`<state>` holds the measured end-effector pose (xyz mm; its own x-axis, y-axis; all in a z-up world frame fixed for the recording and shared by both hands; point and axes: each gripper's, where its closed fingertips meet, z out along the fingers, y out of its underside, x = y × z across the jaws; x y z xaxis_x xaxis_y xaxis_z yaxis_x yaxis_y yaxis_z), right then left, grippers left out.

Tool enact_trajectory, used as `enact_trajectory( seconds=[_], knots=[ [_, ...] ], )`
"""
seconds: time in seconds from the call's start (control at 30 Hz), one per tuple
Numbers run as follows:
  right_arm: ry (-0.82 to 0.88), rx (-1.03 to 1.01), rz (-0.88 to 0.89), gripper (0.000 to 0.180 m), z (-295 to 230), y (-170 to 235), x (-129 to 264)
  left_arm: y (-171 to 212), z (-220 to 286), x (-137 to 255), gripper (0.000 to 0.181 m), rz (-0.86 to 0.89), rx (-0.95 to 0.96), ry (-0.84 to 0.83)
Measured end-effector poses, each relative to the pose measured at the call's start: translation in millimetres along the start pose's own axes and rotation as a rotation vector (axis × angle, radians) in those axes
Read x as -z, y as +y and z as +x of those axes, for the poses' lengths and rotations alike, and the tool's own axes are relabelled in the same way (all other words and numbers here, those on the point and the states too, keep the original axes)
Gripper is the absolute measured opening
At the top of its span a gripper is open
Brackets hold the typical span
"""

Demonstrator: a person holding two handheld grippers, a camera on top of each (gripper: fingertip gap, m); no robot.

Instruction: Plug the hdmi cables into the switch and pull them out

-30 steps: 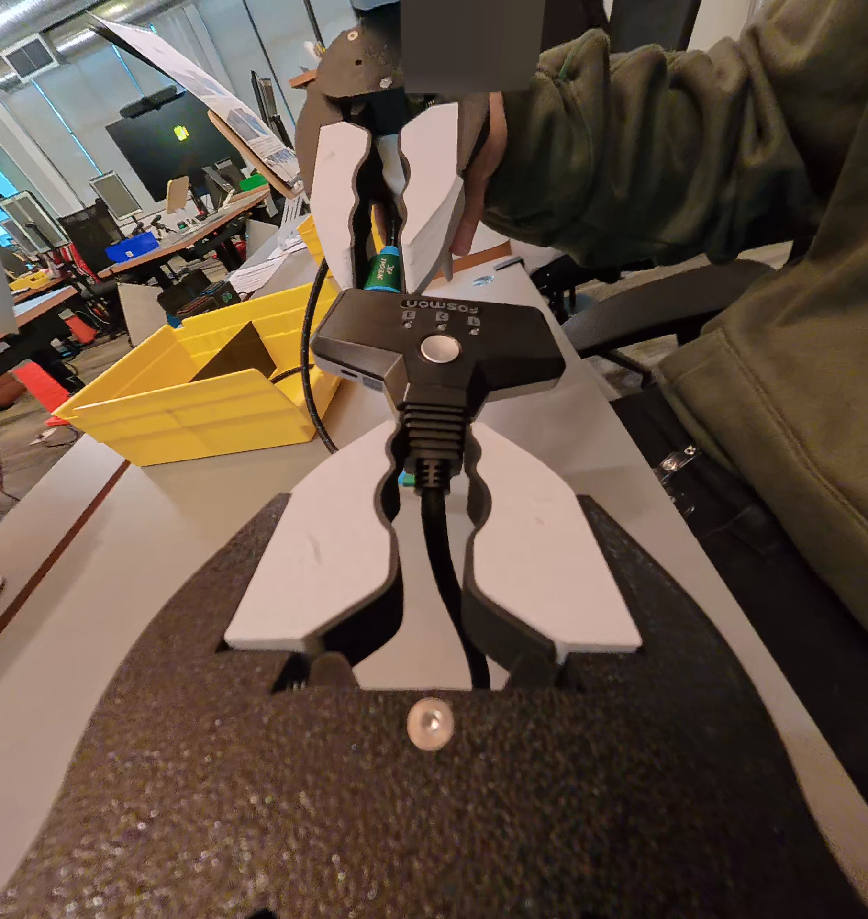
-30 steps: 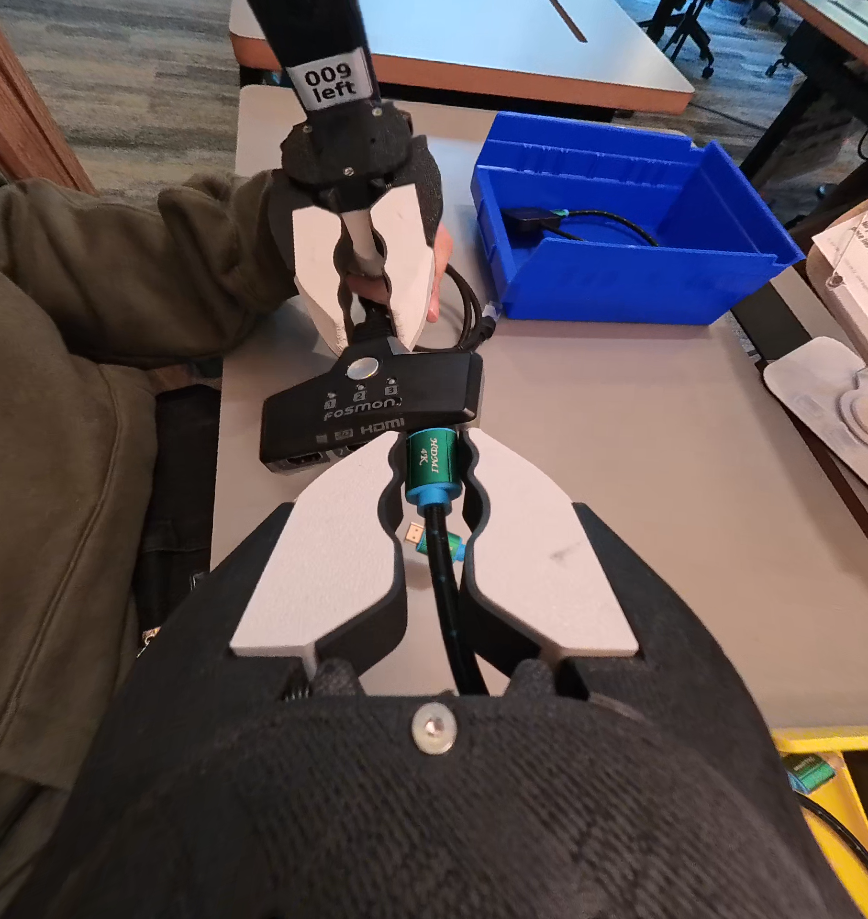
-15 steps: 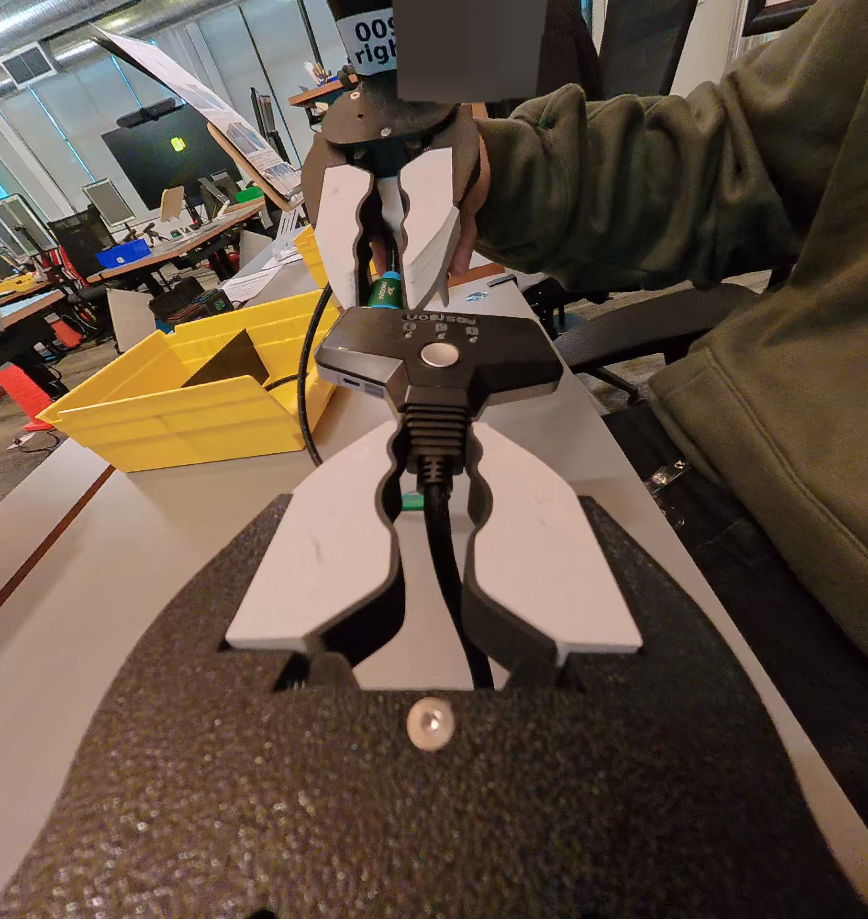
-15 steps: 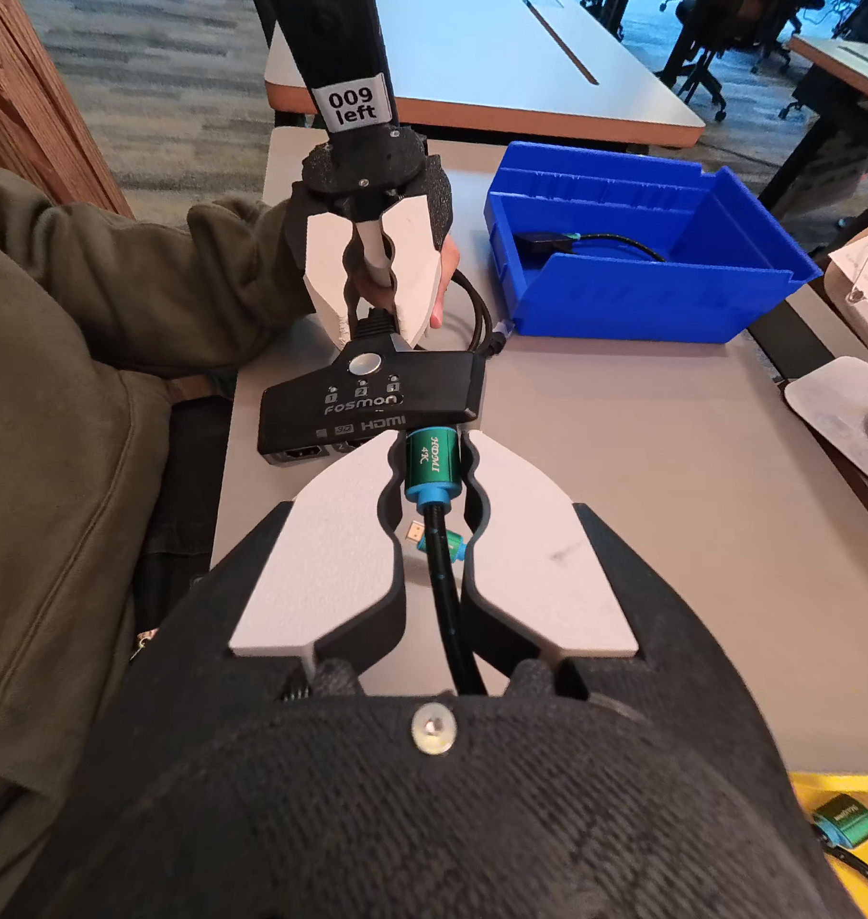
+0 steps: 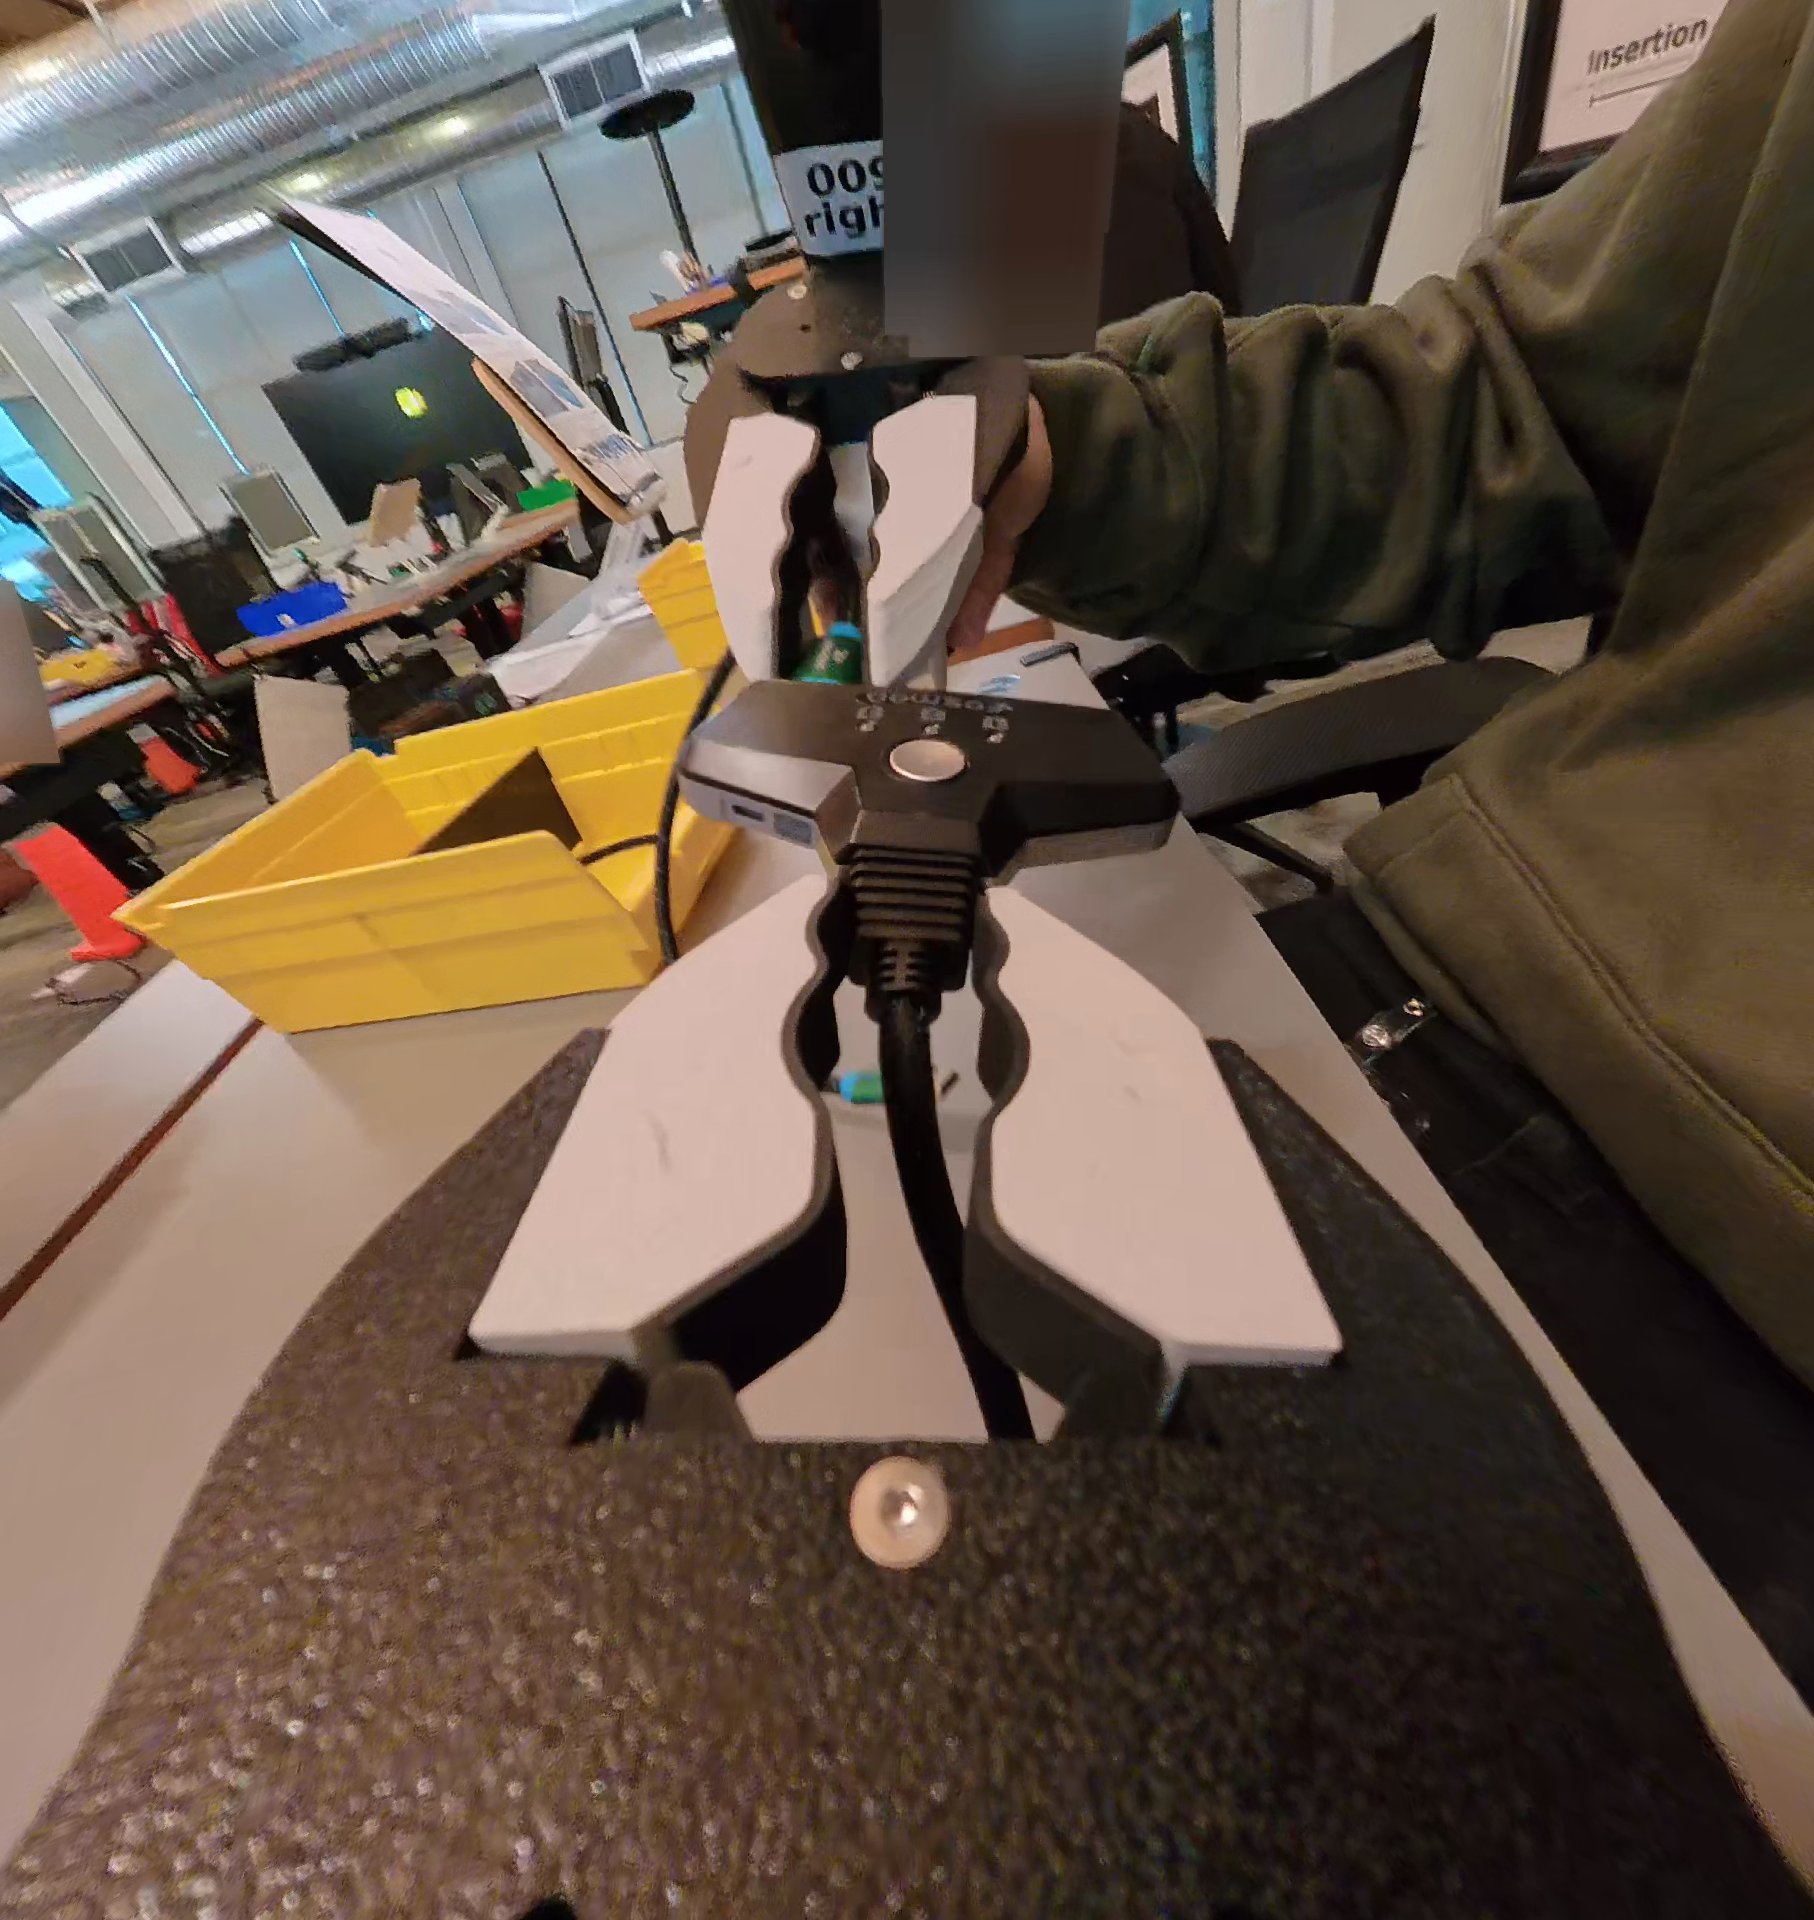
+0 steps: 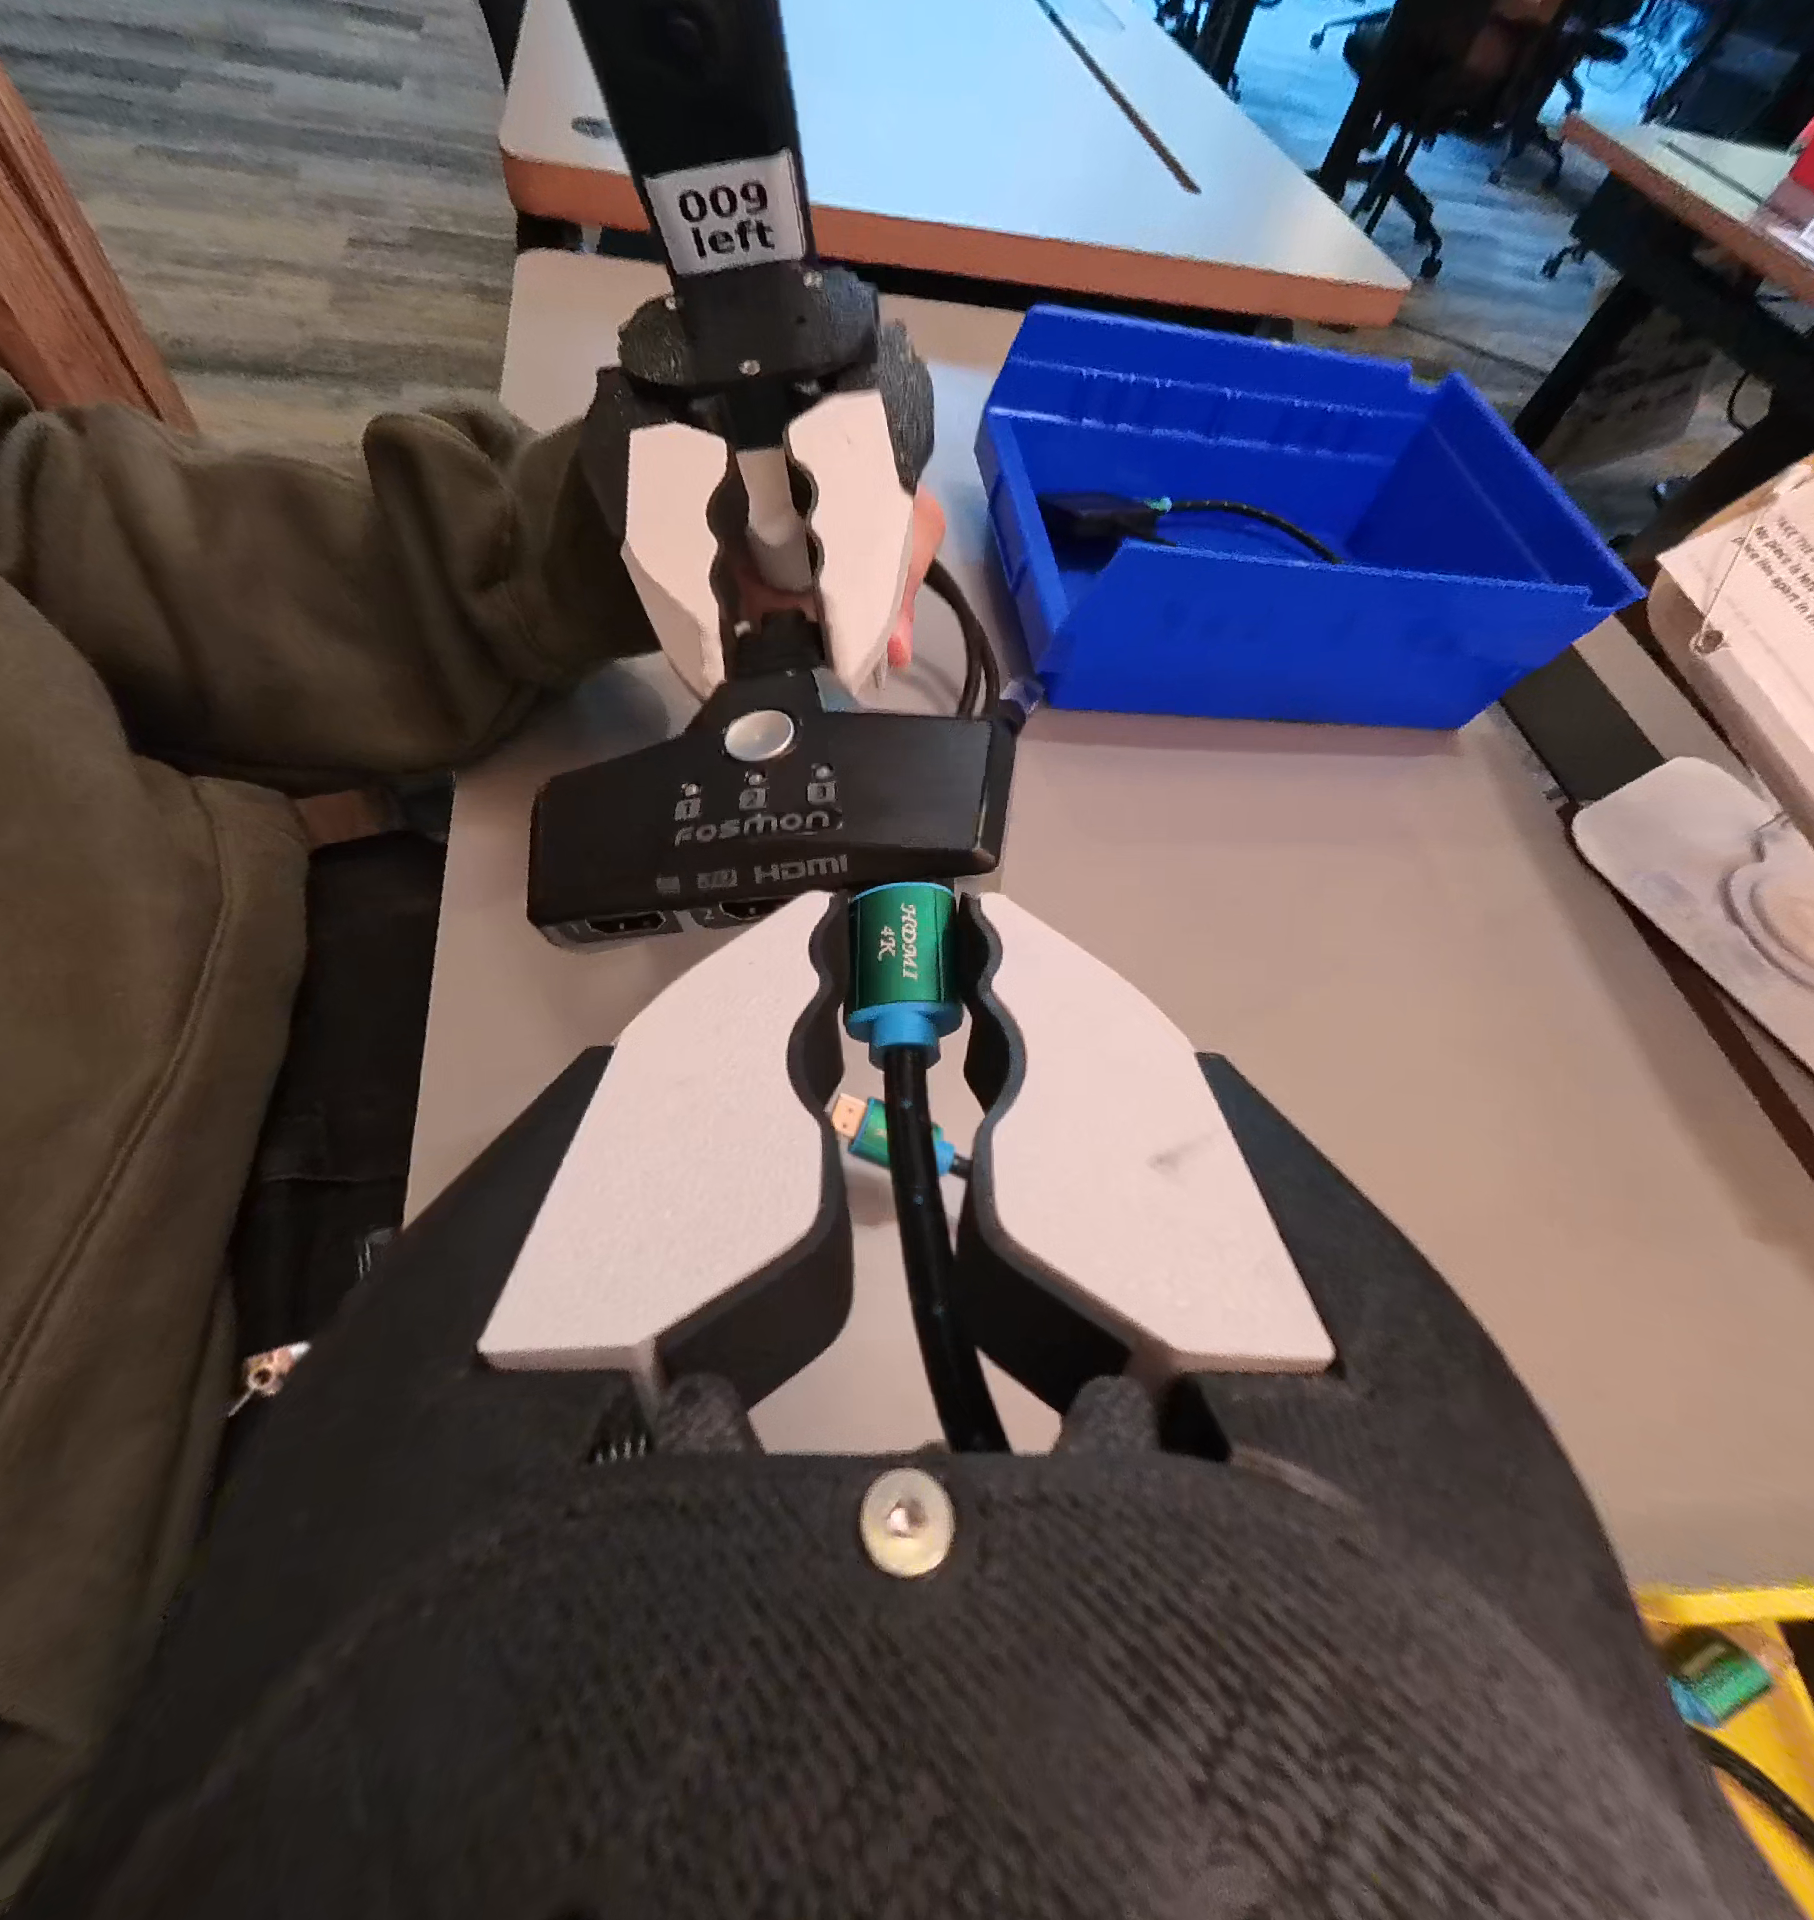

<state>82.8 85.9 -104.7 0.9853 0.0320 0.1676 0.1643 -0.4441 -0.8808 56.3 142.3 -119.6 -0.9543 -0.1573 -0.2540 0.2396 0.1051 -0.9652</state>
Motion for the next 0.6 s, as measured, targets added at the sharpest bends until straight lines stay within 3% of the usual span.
enact_trajectory(
  seconds=[0.13, 0.17, 0.2, 0.23, 0.3, 0.43, 0.6],
  knots=[
    [-0.021, 0.033, -0.059, 0.021, 2.4, -2.4, 2.7, -0.4, -2.3, 0.4, 0.022, -0.023, -0.014, -0.030],
    [0.021, 0.043, -0.102, 0.021, 10.2, 1.7, 7.0, 0.2, -6.0, 6.9, 0.021, -0.030, -0.014, -0.055],
    [0.201, 0.096, -0.226, 0.021, 41.8, 19.4, 26.5, -2.7, -15.5, 25.9, 0.021, 0.001, 0.005, -0.115],
    [0.279, 0.065, -0.216, 0.021, 60.6, 23.5, 50.4, -13.1, -24.8, 52.5, 0.021, 0.094, 0.040, -0.166],
    [0.153, -0.141, 0.145, 0.019, 55.3, -24.3, 78.3, -30.3, -35.9, 88.3, 0.021, 0.217, 0.047, -0.243],
    [0.326, 0.020, 0.121, 0.020, 80.3, -53.9, 104.3, -24.8, -33.0, 70.1, 0.021, 0.106, 0.004, -0.258],
    [0.610, -0.056, 0.221, 0.020, 162.8, -50.5, 161.2, -14.7, -27.1, 52.3, 0.021, 0.055, 0.004, -0.197]
  ],
)
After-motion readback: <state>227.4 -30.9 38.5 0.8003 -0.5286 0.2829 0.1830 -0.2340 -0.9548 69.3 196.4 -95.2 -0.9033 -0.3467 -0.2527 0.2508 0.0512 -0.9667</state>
